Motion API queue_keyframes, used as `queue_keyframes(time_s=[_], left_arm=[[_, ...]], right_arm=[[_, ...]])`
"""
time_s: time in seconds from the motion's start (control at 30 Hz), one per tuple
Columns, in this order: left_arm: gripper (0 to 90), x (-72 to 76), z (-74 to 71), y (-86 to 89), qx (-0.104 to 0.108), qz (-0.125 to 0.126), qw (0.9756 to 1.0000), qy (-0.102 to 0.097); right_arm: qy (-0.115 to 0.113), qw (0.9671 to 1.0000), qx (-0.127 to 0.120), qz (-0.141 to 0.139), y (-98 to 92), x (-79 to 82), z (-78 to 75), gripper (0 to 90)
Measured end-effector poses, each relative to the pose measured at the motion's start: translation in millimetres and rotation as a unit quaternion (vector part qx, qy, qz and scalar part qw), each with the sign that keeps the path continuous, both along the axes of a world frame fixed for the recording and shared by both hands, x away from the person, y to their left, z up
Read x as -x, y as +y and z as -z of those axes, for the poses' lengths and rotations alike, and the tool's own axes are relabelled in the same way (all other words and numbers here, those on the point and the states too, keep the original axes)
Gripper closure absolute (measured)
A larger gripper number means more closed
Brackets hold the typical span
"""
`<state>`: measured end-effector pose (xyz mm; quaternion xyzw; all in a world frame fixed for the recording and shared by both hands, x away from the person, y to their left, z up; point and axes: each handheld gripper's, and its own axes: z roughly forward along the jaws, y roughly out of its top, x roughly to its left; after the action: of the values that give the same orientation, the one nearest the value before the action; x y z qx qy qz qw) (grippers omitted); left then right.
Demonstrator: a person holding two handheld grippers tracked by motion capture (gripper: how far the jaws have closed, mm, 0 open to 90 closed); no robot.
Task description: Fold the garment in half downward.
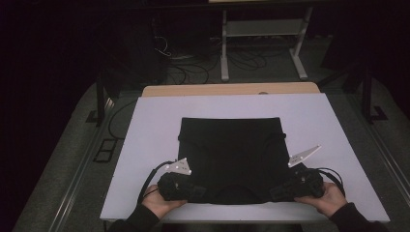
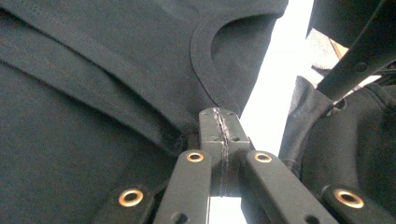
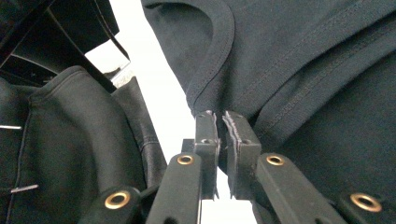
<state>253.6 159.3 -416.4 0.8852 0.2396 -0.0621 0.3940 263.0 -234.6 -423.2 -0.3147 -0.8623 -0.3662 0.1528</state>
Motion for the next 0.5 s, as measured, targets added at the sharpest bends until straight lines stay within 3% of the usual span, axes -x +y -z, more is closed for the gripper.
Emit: queue_keyframes(time_s=[0.5], left_arm=[[89.1,6.5,4.2,-0.7,-0.026,0.019,0.9995,0.006]], right_arm=[[0.011,0.9998,0.008,-0.012,2.0,6.0,2.8,82.0]])
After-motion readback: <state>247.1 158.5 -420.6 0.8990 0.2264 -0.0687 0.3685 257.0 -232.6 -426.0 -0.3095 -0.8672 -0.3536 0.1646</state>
